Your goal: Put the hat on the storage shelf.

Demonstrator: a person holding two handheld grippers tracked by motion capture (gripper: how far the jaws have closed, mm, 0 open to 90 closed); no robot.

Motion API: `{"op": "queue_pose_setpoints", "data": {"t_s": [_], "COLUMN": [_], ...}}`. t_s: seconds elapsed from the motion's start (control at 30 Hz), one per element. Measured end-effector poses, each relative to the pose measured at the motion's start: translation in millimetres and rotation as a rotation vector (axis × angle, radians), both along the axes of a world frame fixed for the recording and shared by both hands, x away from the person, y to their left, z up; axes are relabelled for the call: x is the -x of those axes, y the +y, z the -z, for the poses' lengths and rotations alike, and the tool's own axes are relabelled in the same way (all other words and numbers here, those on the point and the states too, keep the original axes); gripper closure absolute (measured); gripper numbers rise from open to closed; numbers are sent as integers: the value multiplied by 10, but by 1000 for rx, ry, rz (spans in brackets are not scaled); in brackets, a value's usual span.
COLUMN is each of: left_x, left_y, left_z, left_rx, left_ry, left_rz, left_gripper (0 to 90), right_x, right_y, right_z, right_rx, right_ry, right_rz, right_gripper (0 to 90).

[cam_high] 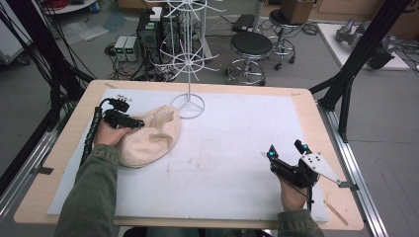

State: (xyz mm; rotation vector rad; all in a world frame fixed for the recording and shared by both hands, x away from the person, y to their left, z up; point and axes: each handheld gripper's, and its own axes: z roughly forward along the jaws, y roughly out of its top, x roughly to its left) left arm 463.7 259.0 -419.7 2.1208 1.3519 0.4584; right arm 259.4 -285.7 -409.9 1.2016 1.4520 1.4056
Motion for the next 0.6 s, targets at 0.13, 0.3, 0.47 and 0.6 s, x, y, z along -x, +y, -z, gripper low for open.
{"op": "queue_pose_setpoints", "data": {"t_s": [0.13, 0.3, 0.47, 0.6], "left_x": [-21, -35, -22, -4], "left_y": [33, 44, 50, 60], "left_z": [38, 62, 51, 54], "left_rx": [31, 53, 65, 99], "left_ry": [35, 64, 74, 90], "left_rz": [-9, -26, -40, -34], "left_gripper": [384, 468, 601, 812], "right_x": [3, -1, 1, 2], "right_y": [1, 1, 0, -3], "right_z": [-1, 0, -1, -2], "right_rx": [-1, 1, 2, 0], "right_ry": [-2, 0, -1, -3], "right_rz": [-1, 0, 0, 0], "right_gripper": [102, 102, 102, 102]}}
